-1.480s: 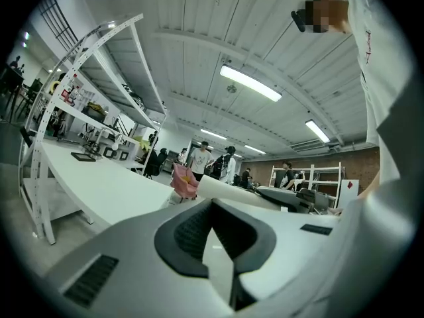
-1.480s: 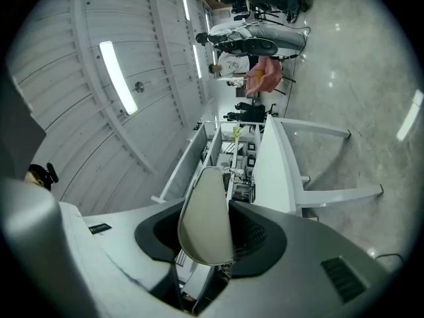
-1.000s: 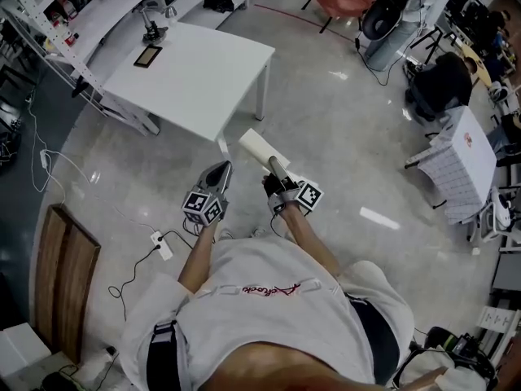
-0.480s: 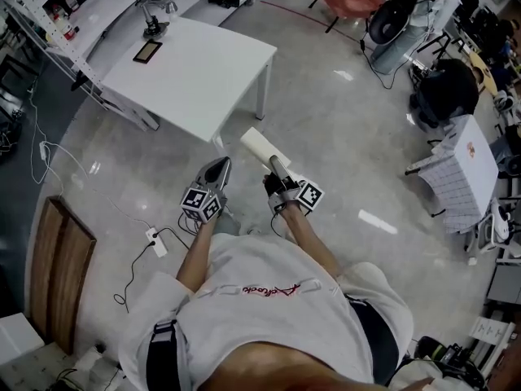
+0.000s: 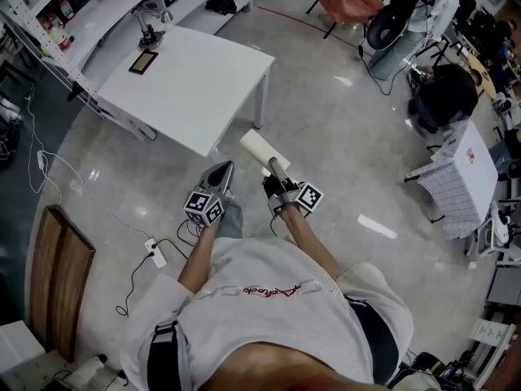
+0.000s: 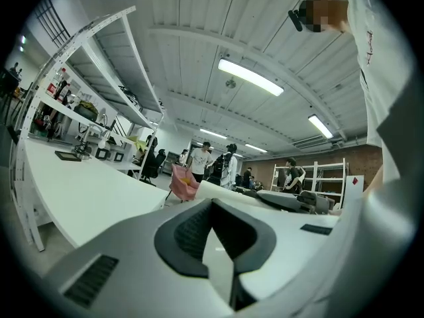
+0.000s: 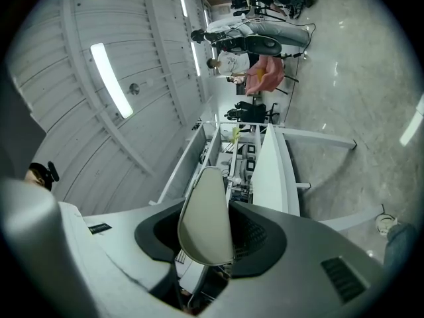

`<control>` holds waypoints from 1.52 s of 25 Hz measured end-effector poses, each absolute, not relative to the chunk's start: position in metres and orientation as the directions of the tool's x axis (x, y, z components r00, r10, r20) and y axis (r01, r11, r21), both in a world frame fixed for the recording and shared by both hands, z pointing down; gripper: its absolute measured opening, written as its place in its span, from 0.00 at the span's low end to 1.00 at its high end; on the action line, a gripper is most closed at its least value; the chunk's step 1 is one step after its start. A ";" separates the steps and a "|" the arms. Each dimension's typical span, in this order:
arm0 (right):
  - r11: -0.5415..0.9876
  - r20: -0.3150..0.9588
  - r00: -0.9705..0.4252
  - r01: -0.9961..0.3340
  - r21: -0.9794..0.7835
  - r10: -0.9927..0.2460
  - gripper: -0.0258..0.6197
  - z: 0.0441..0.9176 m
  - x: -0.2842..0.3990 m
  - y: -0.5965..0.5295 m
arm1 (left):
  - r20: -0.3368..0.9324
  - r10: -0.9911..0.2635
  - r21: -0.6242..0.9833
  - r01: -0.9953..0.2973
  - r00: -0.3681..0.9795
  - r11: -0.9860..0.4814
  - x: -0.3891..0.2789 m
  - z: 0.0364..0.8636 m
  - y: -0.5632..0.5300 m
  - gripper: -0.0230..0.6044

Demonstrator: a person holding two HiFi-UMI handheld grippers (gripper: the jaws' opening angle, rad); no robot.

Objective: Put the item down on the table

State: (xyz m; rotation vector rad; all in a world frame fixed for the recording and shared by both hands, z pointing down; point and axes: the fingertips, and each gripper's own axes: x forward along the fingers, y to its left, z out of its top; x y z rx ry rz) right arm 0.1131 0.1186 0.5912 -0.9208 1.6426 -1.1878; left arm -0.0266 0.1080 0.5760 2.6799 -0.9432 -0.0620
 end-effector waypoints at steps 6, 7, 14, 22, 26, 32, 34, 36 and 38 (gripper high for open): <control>0.260 -0.219 -0.332 -0.084 -0.962 -0.918 0.33 0.595 0.116 0.095 | 0.054 -0.612 0.308 -0.597 0.789 -0.741 -0.025 0.579 0.083 0.05; 0.257 -0.215 -0.330 -0.089 -0.962 -0.919 0.33 0.595 0.117 0.090 | 0.053 -0.610 0.308 -0.594 0.790 -0.743 -0.024 0.578 0.078 0.05; 0.250 -0.213 -0.310 -0.086 -0.964 -0.927 0.33 0.595 0.114 0.053 | 0.049 -0.598 0.300 -0.583 0.800 -0.755 -0.027 0.576 0.036 0.05; 0.256 -0.214 -0.297 -0.109 -0.961 -0.931 0.33 0.584 0.101 -0.006 | 0.034 -0.582 0.290 -0.565 0.813 -0.773 -0.045 0.563 -0.026 0.05; 0.252 -0.210 -0.291 -0.114 -0.961 -0.933 0.33 0.576 0.093 -0.037 | 0.023 -0.586 0.283 -0.567 0.810 -0.773 -0.060 0.553 -0.059 0.05; 0.254 -0.211 -0.281 -0.126 -0.959 -0.936 0.33 0.568 0.082 -0.074 | 0.026 -0.584 0.301 -0.564 0.811 -0.769 -0.075 0.553 -0.095 0.05; 0.252 -0.209 -0.274 -0.132 -0.959 -0.939 0.33 0.568 0.078 -0.089 | 0.023 -0.581 0.306 -0.559 0.813 -0.771 -0.080 0.553 -0.111 0.05; 0.252 -0.211 -0.266 -0.128 -0.959 -0.940 0.33 0.567 0.075 -0.103 | 0.016 -0.580 0.313 -0.555 0.814 -0.771 -0.084 0.553 -0.127 0.05; 0.248 -0.210 -0.257 -0.124 -0.961 -0.943 0.33 0.567 0.073 -0.114 | 0.016 -0.578 0.312 -0.553 0.816 -0.773 -0.087 0.553 -0.140 0.05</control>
